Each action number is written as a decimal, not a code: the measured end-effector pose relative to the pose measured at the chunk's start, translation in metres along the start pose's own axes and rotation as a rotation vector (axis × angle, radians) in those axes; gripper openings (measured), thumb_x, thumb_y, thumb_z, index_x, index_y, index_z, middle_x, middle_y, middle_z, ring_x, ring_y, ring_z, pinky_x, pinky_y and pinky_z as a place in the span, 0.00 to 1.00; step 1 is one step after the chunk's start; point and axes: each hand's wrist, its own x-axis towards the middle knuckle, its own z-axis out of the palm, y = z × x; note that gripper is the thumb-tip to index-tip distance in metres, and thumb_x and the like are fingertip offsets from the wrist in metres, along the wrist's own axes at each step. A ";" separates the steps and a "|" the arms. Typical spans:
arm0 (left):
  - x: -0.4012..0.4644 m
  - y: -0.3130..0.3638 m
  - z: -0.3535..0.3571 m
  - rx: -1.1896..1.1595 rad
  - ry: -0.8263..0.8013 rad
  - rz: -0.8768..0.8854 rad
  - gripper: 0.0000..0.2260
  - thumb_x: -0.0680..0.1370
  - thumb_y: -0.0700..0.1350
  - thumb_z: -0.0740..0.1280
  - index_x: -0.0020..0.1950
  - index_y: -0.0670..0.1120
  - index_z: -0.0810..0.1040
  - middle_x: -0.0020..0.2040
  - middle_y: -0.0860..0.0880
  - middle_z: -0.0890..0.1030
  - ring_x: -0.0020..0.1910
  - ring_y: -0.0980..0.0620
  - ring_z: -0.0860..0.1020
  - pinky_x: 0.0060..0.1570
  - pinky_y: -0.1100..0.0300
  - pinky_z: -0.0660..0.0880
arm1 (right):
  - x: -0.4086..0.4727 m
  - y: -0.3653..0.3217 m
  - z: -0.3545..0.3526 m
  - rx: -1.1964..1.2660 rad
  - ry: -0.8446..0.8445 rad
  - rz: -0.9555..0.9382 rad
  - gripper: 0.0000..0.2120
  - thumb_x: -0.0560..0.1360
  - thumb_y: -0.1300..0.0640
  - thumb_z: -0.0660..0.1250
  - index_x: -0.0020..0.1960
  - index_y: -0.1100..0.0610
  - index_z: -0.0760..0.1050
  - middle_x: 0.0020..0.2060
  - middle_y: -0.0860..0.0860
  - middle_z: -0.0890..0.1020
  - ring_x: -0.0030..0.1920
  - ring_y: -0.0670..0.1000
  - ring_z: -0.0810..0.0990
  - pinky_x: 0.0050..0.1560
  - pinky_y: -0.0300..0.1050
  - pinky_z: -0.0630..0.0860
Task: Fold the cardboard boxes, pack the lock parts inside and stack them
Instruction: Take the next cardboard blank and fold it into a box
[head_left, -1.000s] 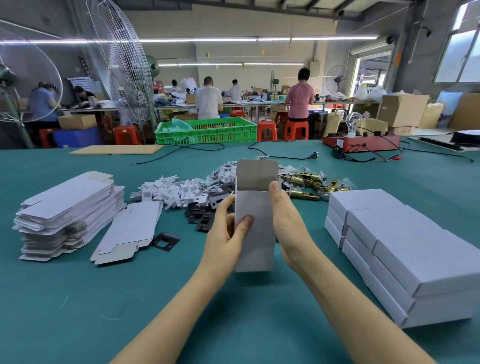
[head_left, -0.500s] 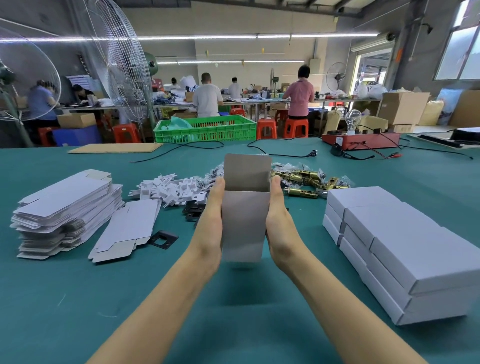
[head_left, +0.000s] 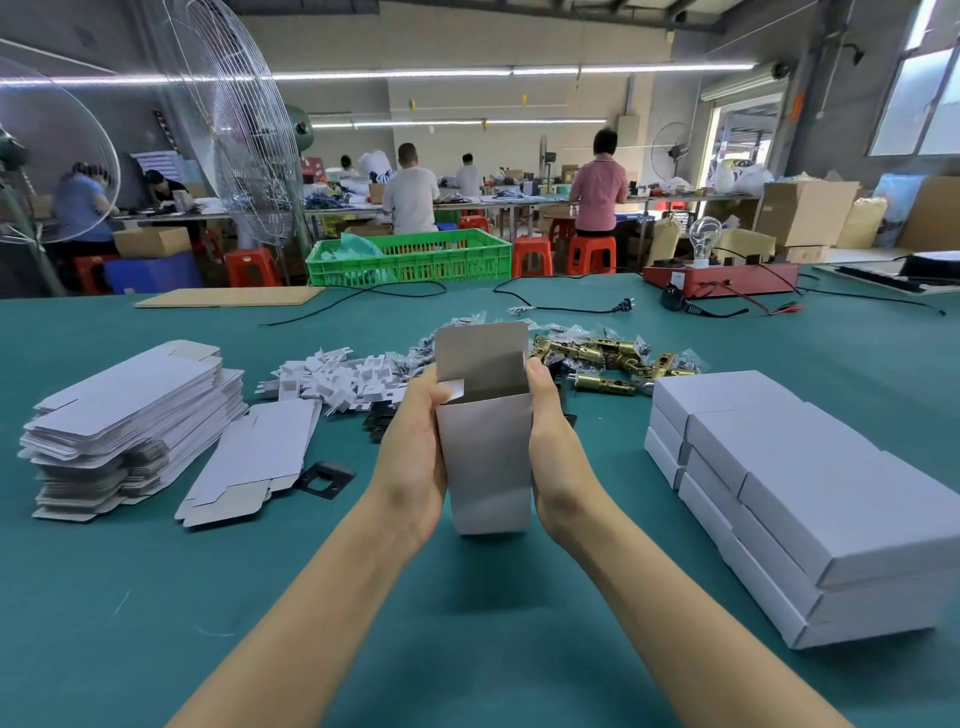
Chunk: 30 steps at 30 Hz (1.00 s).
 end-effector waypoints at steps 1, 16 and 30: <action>-0.001 0.000 0.001 -0.004 0.015 0.036 0.18 0.79 0.42 0.53 0.58 0.52 0.81 0.54 0.45 0.85 0.49 0.48 0.83 0.42 0.57 0.81 | 0.000 0.000 0.000 0.002 -0.010 -0.011 0.29 0.73 0.32 0.51 0.64 0.46 0.75 0.58 0.45 0.81 0.61 0.46 0.77 0.67 0.53 0.70; 0.000 0.009 0.008 -0.107 0.135 0.157 0.20 0.78 0.30 0.55 0.50 0.51 0.80 0.46 0.46 0.85 0.41 0.52 0.83 0.37 0.60 0.79 | -0.001 -0.011 0.001 0.040 0.050 -0.211 0.15 0.80 0.55 0.55 0.50 0.38 0.77 0.51 0.44 0.83 0.53 0.49 0.79 0.64 0.60 0.71; 0.006 0.005 0.002 -0.065 0.155 0.190 0.22 0.78 0.30 0.57 0.32 0.49 0.81 0.42 0.49 0.85 0.40 0.56 0.82 0.36 0.63 0.78 | -0.001 -0.021 -0.005 0.280 -0.005 -0.201 0.15 0.79 0.66 0.55 0.41 0.57 0.77 0.37 0.50 0.82 0.38 0.48 0.78 0.36 0.39 0.75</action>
